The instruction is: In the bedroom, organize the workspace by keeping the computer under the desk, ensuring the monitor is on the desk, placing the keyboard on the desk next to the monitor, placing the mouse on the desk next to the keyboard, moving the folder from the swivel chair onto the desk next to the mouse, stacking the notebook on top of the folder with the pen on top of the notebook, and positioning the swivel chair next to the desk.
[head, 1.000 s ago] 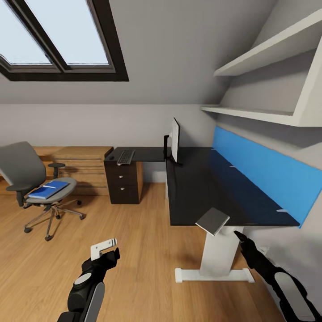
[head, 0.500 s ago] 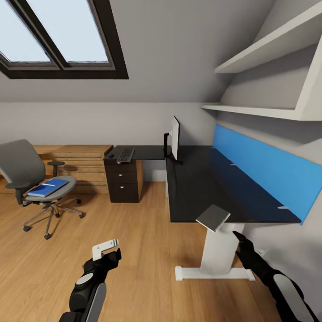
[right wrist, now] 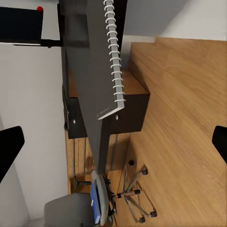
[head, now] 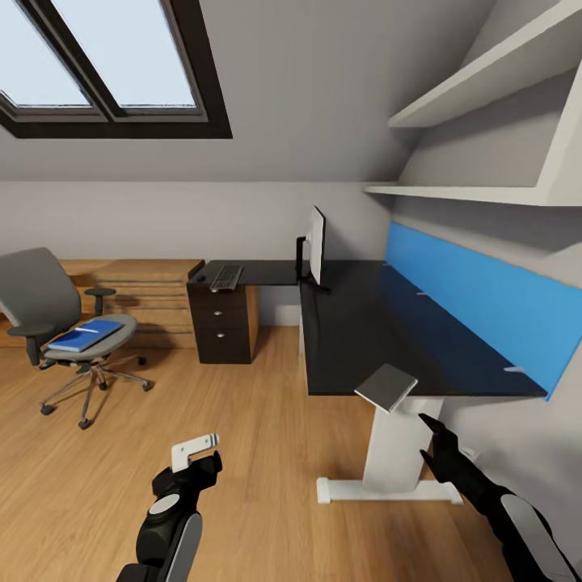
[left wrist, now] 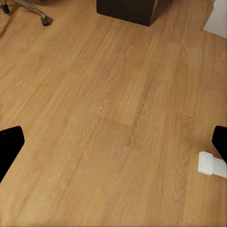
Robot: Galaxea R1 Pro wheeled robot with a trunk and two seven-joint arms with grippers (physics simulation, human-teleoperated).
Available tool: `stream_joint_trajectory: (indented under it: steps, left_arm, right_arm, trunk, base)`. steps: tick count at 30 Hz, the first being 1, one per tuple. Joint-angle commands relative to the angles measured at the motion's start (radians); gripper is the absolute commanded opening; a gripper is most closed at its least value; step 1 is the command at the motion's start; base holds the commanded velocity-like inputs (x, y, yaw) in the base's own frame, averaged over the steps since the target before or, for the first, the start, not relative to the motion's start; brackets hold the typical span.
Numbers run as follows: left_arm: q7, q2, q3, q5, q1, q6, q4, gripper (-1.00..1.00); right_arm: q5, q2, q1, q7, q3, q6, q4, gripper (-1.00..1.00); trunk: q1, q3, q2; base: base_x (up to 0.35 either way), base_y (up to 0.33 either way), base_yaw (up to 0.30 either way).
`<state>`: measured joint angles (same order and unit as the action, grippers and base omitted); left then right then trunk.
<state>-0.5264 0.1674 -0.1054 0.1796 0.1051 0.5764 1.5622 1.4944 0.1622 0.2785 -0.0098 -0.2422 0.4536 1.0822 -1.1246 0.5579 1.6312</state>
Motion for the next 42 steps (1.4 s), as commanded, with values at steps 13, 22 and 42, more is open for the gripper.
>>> stream_joint_trajectory:
  steps: [13, 22, 42]
  left_arm:
    - [-0.015, 0.000, -0.002, 0.012, 0.001, 0.002, 0.001, 1.00]
    - [-0.015, 0.000, -0.002, 0.012, 0.001, 0.003, -0.001, 1.00]
    - [-0.009, -0.004, -0.002, 0.012, 0.001, 0.002, -0.017, 1.00]
  right_arm:
    - [0.002, 0.000, 0.001, 0.003, 0.001, 0.006, 0.000, 1.00]
    - [-0.020, 0.000, 0.001, 0.005, 0.003, 0.004, -0.001, 1.00]
    - [-0.033, -0.001, 0.001, 0.005, 0.004, 0.004, -0.001, 1.00]
  trunk:
    - [-0.050, 0.042, 0.092]
    - [-0.084, 0.070, 0.155]
    - [-0.096, 0.079, 0.176]
  base:
    - [0.000, 0.000, 0.000]
    - [0.000, 0.000, 0.000]
    - [0.052, 0.007, 0.000]
